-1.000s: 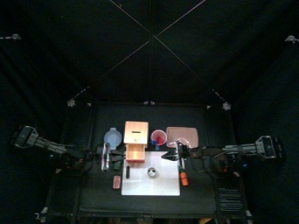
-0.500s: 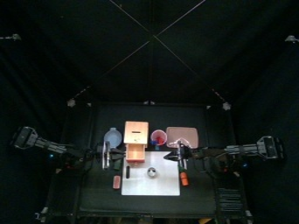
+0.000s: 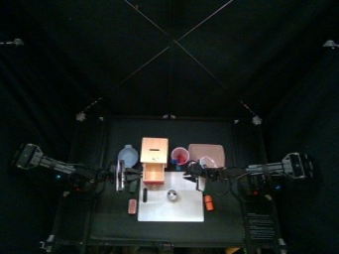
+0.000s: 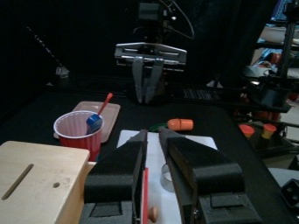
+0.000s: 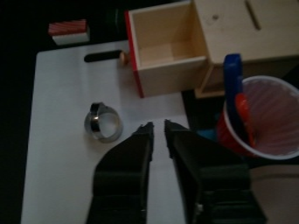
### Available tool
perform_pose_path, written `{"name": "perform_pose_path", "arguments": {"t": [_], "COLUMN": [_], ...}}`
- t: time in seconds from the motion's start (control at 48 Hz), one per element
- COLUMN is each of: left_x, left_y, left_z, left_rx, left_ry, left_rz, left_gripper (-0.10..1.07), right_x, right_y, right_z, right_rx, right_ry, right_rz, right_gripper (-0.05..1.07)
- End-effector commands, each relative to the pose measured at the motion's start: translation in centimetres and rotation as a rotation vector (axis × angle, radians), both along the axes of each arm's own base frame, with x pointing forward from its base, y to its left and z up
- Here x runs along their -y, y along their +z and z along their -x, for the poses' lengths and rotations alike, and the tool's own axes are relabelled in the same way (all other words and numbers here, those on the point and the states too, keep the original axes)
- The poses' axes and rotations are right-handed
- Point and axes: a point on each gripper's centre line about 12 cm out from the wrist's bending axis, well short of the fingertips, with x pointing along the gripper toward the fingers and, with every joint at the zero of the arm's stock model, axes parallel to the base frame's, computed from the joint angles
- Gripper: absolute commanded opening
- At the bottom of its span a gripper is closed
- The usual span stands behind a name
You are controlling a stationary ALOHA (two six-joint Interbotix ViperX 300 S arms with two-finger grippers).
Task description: Grab cookie cutter
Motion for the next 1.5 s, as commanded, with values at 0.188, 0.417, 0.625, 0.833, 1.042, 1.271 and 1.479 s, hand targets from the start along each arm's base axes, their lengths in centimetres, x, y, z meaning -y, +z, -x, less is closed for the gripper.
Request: {"name": "perform_pose_path", "arguments": {"t": [0.188,0.417,0.625,0.833,1.042,1.271,1.479], "left_x": [-0.3,-0.7,-1.0,-1.4,-1.3,-1.2,-1.2], "left_y": [0.4,0.1,-0.4,-0.9,-1.3,-1.6,-1.9], "left_z": [-0.3,-0.1,0.1,0.4,0.6,0.8,1.0], "left_rx": [0.011,0.001,-0.011,-0.027,-0.035,-0.041,-0.051], "left_ry": [0.013,0.026,0.038,0.048,0.037,0.025,0.025], "left_rz": [-0.003,-0.012,-0.016,-0.026,-0.043,-0.058,-0.06], "left_gripper": [0.63,0.63,0.63,0.63,0.63,0.63,0.63], "right_x": [-2.8,-3.8,-4.7,-5.5,-6.4,-6.7,-6.5], "right_y": [0.8,0.4,-0.7,-2.0,-3.6,-4.8,-5.0], "right_z": [-2.1,-5.4,-8.0,-10.1,-11.3,-11.9,-12.2], "right_rx": [-0.152,-0.211,-0.299,-0.414,-0.49,-0.528,-0.53], "right_ry": [0.003,-0.011,-0.02,-0.048,-0.05,-0.065,-0.072], "right_rz": [-0.015,-0.05,-0.041,-0.052,-0.047,-0.084,-0.092], "right_gripper": [0.95,0.95,0.95,0.95,0.95,0.84,0.56]}}
